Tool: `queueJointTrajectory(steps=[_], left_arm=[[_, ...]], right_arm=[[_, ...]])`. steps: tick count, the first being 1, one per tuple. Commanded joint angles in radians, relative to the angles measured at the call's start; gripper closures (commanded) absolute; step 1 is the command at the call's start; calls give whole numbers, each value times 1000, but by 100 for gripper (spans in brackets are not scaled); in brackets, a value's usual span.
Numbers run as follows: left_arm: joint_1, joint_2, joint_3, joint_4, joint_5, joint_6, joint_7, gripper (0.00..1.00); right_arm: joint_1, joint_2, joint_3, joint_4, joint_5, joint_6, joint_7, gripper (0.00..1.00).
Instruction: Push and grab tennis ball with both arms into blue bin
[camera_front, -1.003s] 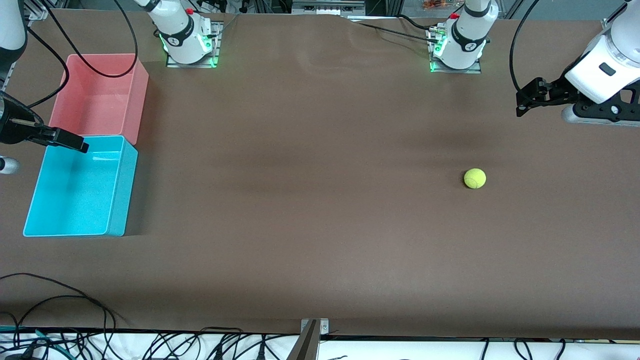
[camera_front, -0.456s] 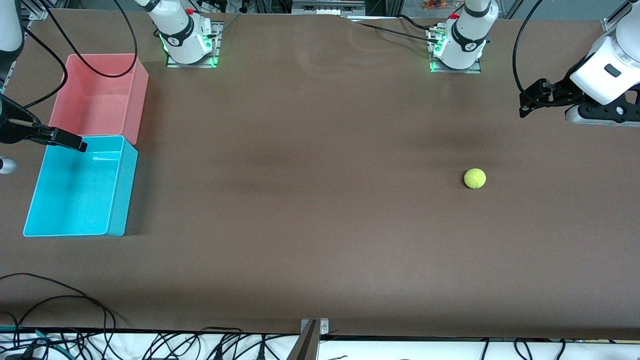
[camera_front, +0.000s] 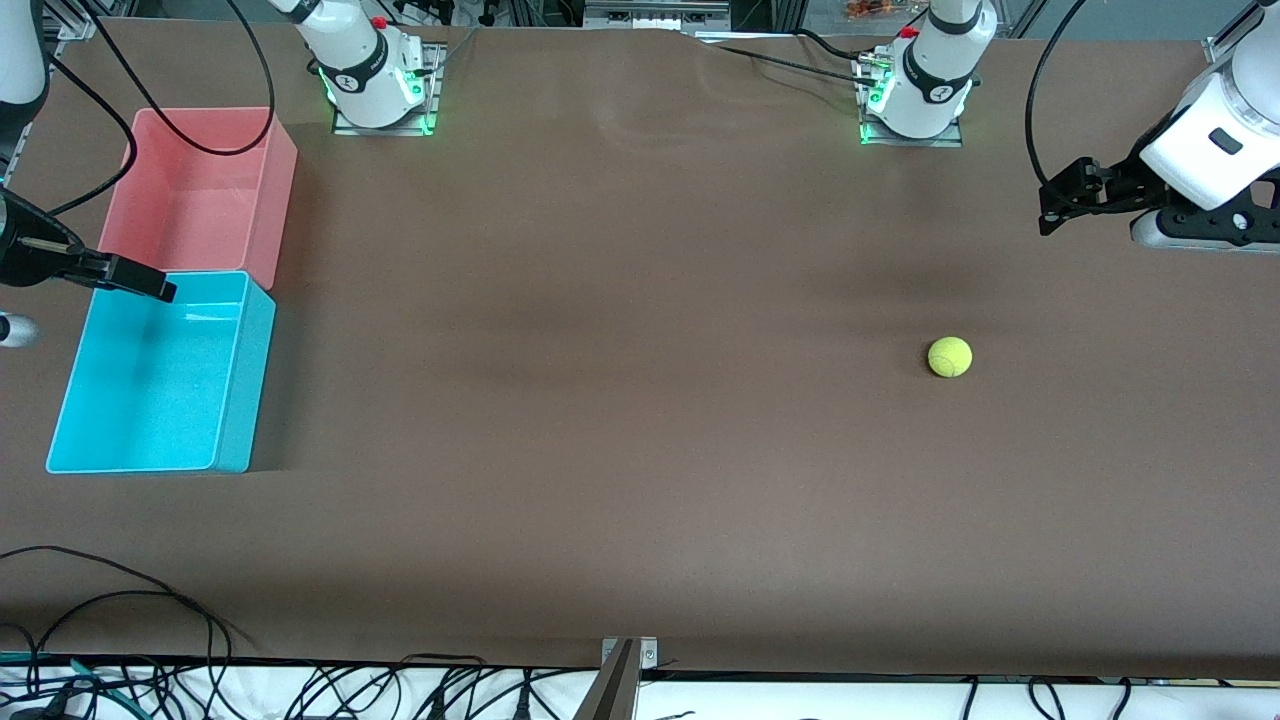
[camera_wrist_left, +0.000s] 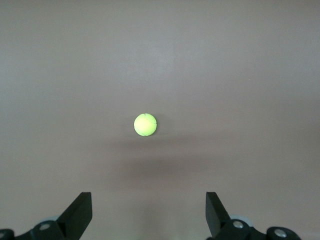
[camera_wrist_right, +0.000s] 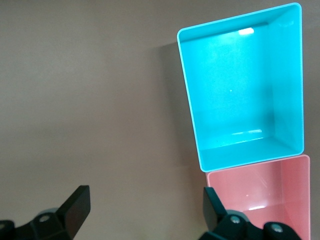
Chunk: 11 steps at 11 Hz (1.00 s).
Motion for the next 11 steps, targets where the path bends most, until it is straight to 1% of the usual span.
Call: queueJointTrajectory(steps=[1,8,11], left_arm=[[5,-5,-3,-5,12,8,-3,0],[5,-5,-5,-5,12,8,-5,0],[7,-5,-3,-9,12,-15,-5,0]], right_arm=[[-3,8,1,27,18,-25,9,0],[-3,9,1,27,17,-33,10,0],[-3,9,1,26,17,-33,9,0]])
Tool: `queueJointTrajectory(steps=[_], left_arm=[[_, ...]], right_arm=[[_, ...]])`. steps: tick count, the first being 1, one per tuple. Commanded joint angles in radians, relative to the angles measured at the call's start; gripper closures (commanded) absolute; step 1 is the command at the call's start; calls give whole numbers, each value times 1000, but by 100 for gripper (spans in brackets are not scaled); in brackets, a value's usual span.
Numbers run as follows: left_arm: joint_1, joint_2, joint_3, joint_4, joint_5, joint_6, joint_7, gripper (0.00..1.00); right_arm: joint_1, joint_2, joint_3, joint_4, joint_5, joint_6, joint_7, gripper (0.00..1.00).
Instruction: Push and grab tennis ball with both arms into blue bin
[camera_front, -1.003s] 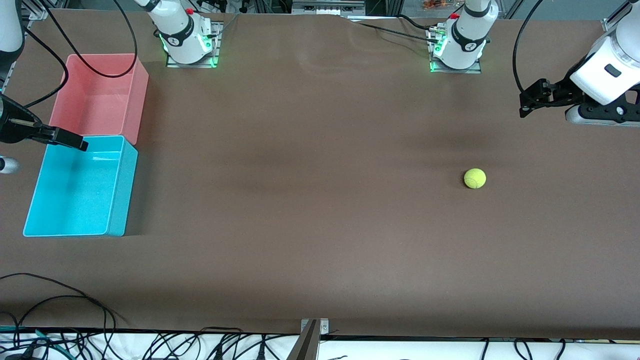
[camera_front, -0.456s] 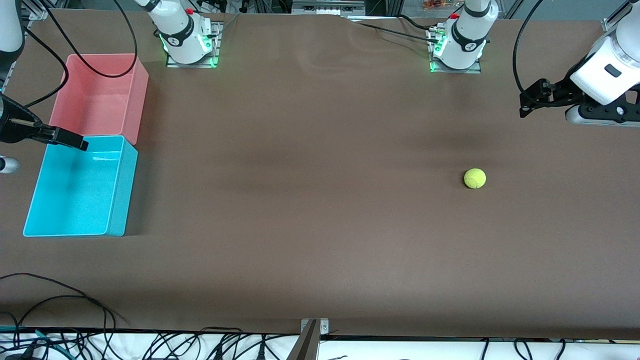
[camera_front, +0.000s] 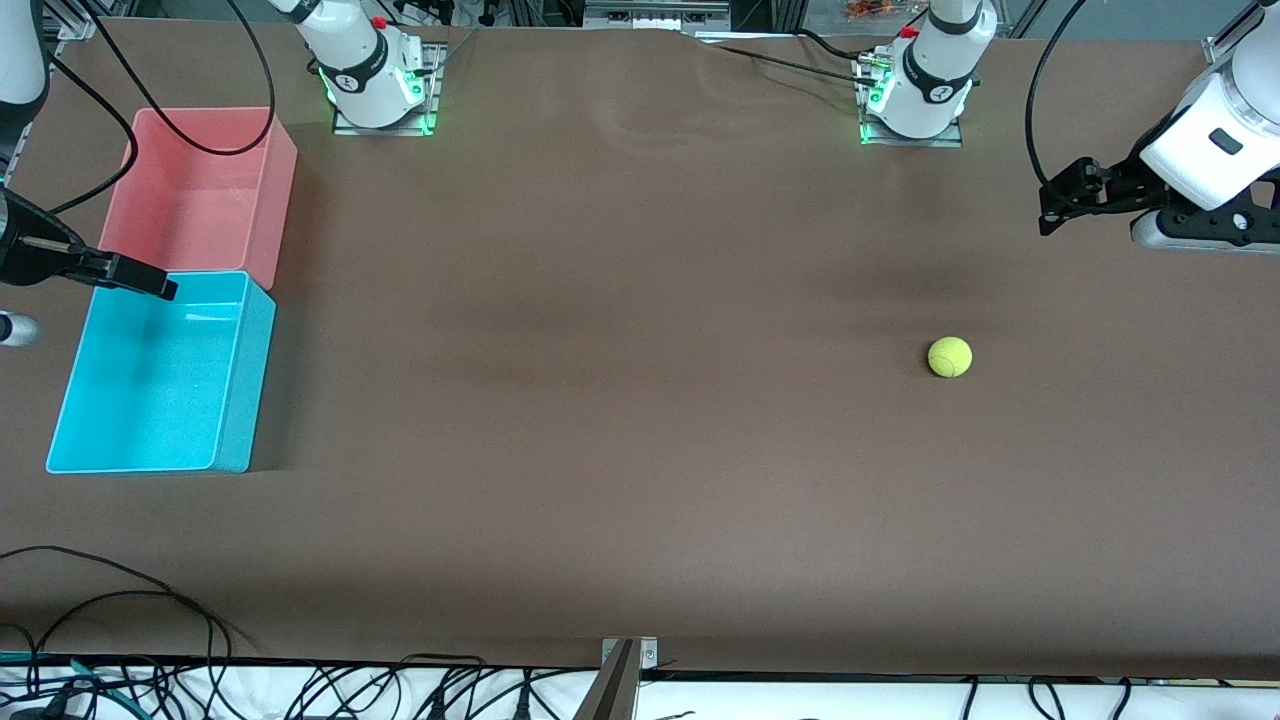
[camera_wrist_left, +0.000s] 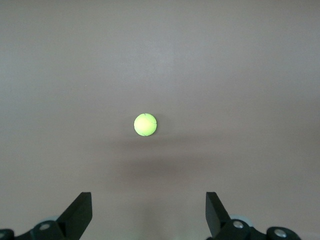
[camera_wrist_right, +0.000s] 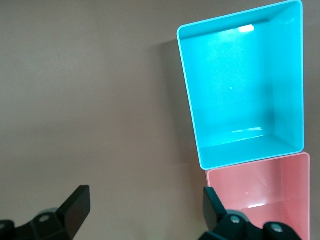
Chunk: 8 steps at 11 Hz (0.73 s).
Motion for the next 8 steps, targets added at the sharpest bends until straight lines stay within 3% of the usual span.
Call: queueJointTrajectory(steps=[1,8], left_arm=[[11,-7,-3,-12,12,-31,-3,0],[43,-2,-3,-18,11,-60,1,0]], right_arm=[[-4,9,1,26,17,-25,8,0],[-5,9,1,24,15,-28,8,0]])
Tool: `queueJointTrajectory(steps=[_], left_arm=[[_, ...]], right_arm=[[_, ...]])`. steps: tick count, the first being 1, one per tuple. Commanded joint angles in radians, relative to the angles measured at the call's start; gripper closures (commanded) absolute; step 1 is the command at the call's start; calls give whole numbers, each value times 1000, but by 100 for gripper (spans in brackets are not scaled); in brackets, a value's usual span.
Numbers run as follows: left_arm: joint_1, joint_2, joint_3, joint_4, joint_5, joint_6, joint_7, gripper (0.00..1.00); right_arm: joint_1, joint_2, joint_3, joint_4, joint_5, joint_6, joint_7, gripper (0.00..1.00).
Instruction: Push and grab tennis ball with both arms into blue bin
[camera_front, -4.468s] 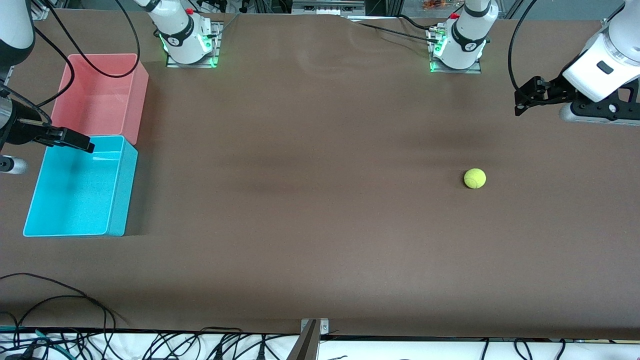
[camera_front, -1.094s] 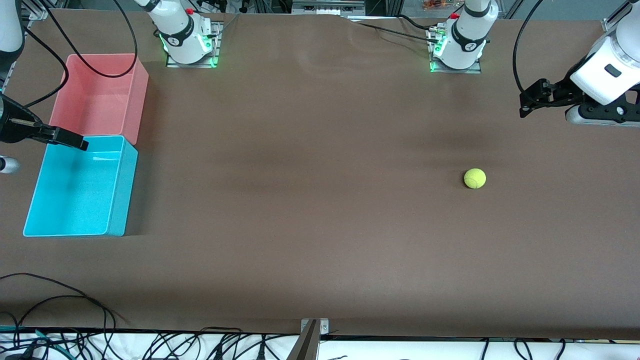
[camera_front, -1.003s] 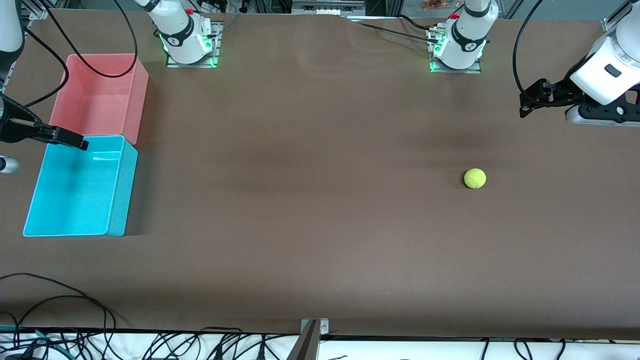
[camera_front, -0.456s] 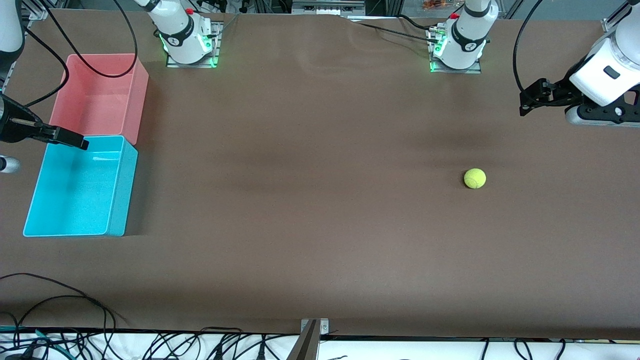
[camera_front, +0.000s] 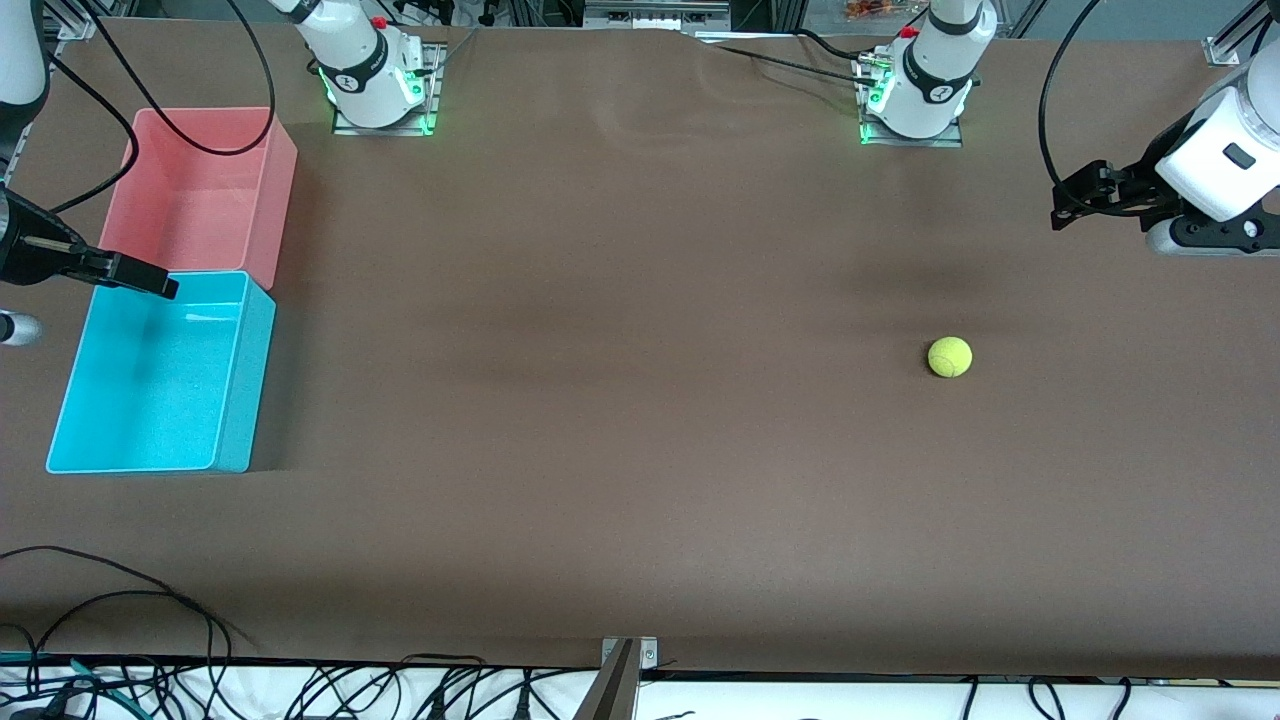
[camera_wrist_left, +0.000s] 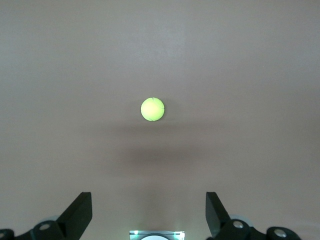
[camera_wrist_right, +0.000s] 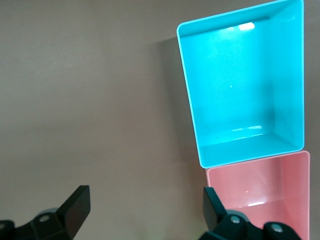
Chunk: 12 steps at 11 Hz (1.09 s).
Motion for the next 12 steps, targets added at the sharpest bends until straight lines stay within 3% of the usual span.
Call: queueJointTrajectory(steps=[1,12], left_arm=[[6,-4,-5,0,12,-9,0,0],[6,-5,-6,9,12,-9,-5,0]], right_arm=[[-8,9,0,23,17,-21,-3,0],[-20,10,0,20,17,-38,-3,0]])
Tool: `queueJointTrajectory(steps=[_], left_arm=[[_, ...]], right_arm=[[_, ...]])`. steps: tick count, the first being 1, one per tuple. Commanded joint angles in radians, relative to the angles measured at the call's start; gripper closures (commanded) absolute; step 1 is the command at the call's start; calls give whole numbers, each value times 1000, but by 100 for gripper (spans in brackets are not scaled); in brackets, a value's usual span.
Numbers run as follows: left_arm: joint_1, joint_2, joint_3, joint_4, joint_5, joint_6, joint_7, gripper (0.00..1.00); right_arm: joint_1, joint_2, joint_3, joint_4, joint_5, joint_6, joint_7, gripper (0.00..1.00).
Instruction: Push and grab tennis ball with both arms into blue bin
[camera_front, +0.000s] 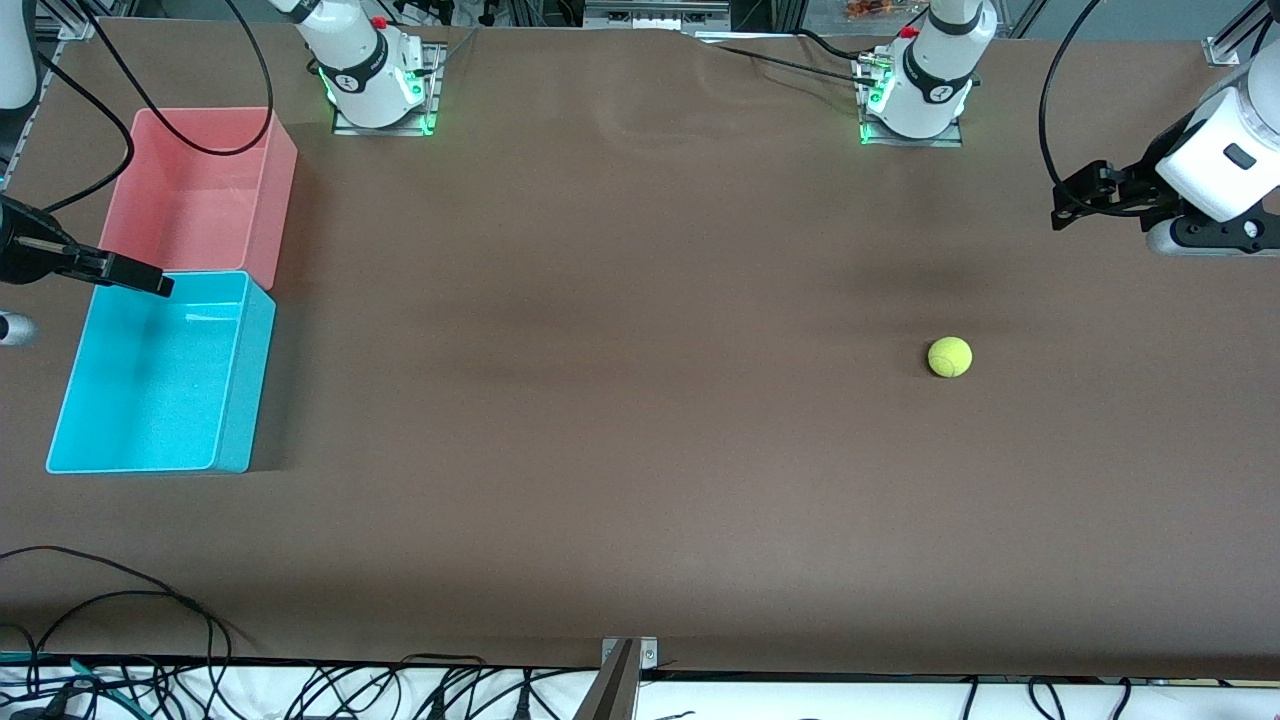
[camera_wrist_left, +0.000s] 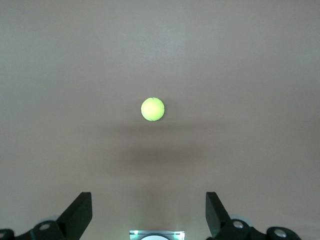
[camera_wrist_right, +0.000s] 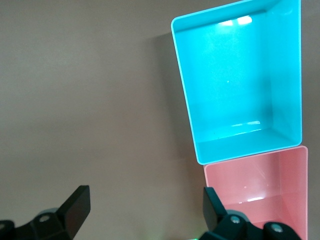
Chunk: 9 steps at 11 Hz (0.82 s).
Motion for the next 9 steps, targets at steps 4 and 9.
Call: queueJointTrajectory(steps=[4,9], left_arm=[[5,-6,-8,3,12,-8,0,0],[7,-6,-7,-54,25,31,0,0]], right_arm=[[-5,5,2,18,15,-30,-4,0],[-7,6,1,20,17,-30,-5,0]])
